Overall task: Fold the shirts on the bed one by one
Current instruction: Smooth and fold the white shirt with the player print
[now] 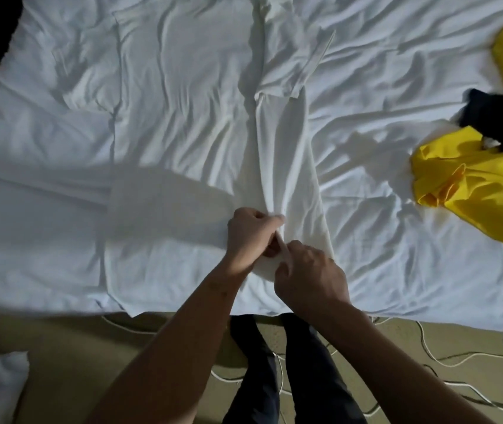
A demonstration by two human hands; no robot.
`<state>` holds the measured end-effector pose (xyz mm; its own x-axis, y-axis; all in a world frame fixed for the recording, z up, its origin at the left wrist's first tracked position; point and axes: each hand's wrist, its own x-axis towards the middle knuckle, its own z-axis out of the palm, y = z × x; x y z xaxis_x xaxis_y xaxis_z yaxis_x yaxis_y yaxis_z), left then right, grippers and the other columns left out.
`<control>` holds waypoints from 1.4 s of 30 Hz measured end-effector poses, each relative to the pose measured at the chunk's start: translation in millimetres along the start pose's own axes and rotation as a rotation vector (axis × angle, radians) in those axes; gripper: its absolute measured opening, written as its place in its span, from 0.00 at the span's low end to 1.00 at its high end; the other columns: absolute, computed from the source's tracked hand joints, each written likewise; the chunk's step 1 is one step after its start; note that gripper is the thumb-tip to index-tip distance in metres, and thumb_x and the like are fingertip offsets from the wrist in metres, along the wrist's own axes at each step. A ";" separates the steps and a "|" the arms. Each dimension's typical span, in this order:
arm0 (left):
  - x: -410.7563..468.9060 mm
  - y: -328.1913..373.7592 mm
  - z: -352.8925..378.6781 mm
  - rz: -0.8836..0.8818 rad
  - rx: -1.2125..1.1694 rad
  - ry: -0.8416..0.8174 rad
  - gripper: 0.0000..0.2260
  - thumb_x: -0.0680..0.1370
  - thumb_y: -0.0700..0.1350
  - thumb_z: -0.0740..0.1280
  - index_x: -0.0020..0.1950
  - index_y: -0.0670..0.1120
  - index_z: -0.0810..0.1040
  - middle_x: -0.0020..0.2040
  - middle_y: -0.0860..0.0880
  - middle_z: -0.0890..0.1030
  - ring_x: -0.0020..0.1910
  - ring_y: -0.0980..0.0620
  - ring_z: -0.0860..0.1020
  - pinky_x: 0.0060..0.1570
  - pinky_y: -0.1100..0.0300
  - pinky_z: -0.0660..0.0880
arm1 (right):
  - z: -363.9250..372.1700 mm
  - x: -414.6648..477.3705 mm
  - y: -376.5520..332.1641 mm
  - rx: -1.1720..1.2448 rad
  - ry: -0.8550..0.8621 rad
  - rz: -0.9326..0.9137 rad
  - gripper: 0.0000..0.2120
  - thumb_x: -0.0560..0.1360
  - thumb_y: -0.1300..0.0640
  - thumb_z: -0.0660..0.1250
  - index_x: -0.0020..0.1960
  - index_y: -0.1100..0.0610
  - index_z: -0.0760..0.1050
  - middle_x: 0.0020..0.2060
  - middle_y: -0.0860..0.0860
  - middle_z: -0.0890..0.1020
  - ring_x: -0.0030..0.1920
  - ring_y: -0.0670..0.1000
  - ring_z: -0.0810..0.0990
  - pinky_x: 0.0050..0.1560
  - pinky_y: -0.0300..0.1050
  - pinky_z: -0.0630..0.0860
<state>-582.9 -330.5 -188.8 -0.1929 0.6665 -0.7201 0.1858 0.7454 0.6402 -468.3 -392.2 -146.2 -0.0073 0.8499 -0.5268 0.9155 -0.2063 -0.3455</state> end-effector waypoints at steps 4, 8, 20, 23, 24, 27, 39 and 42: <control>-13.2 -21.2 0.1 0.063 0.182 0.105 0.10 0.75 0.40 0.72 0.35 0.38 0.81 0.30 0.43 0.82 0.31 0.46 0.82 0.37 0.52 0.79 | -0.8 -9.7 14.8 0.238 -0.082 0.085 0.16 0.75 0.55 0.59 0.55 0.53 0.83 0.46 0.54 0.85 0.44 0.58 0.85 0.47 0.54 0.83; -34.3 -37.3 3.9 0.090 0.161 0.186 0.07 0.76 0.46 0.75 0.43 0.43 0.84 0.36 0.52 0.82 0.37 0.52 0.79 0.42 0.61 0.70 | 4.7 -17.5 41.8 0.528 0.041 0.177 0.15 0.72 0.55 0.60 0.48 0.52 0.85 0.41 0.51 0.86 0.40 0.55 0.84 0.43 0.53 0.83; -84.9 -99.4 35.9 0.022 -0.114 0.112 0.04 0.79 0.45 0.71 0.49 0.45 0.81 0.41 0.46 0.84 0.39 0.41 0.85 0.36 0.41 0.84 | 35.7 -37.2 80.3 0.999 0.243 0.257 0.08 0.76 0.65 0.70 0.54 0.59 0.78 0.42 0.51 0.84 0.40 0.48 0.84 0.35 0.35 0.78; -87.9 -102.2 34.6 0.046 -0.172 0.113 0.02 0.82 0.40 0.69 0.50 0.42 0.79 0.41 0.44 0.81 0.35 0.43 0.82 0.34 0.44 0.84 | 35.3 -49.9 85.6 1.193 0.276 0.158 0.12 0.70 0.61 0.69 0.53 0.59 0.76 0.43 0.56 0.80 0.40 0.48 0.81 0.38 0.40 0.78; -88.5 -103.5 33.9 0.050 -0.174 0.116 0.02 0.81 0.41 0.69 0.49 0.43 0.79 0.41 0.44 0.81 0.36 0.42 0.82 0.35 0.42 0.84 | 35.7 -55.5 88.2 1.219 0.247 0.117 0.15 0.68 0.61 0.69 0.54 0.59 0.75 0.45 0.59 0.79 0.41 0.50 0.80 0.39 0.43 0.78; -88.6 -103.5 30.9 0.050 -0.175 0.115 0.04 0.81 0.41 0.70 0.46 0.46 0.79 0.37 0.47 0.81 0.35 0.40 0.81 0.35 0.45 0.83 | 38.6 -68.4 94.4 1.141 0.151 -0.002 0.17 0.71 0.63 0.70 0.58 0.55 0.73 0.48 0.60 0.79 0.44 0.59 0.81 0.44 0.54 0.80; -88.9 -108.4 22.0 0.197 -0.086 0.097 0.03 0.82 0.40 0.69 0.49 0.46 0.79 0.41 0.52 0.83 0.38 0.56 0.80 0.41 0.65 0.75 | 54.4 -73.7 119.6 0.505 0.352 -0.168 0.16 0.65 0.76 0.71 0.37 0.56 0.74 0.36 0.45 0.75 0.34 0.49 0.76 0.32 0.52 0.76; -89.0 -119.2 17.5 0.314 0.015 0.092 0.05 0.81 0.40 0.71 0.47 0.43 0.78 0.40 0.50 0.83 0.40 0.53 0.81 0.42 0.65 0.75 | 58.7 -71.8 125.9 0.400 0.321 -0.179 0.19 0.64 0.77 0.69 0.35 0.54 0.70 0.35 0.46 0.72 0.33 0.45 0.71 0.33 0.38 0.68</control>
<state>-571.1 -478.9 -205.7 -0.2097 0.8624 -0.4607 0.2638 0.5036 0.8227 -376.1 -507.6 -197.5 0.0314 0.9813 -0.1901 0.6863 -0.1594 -0.7097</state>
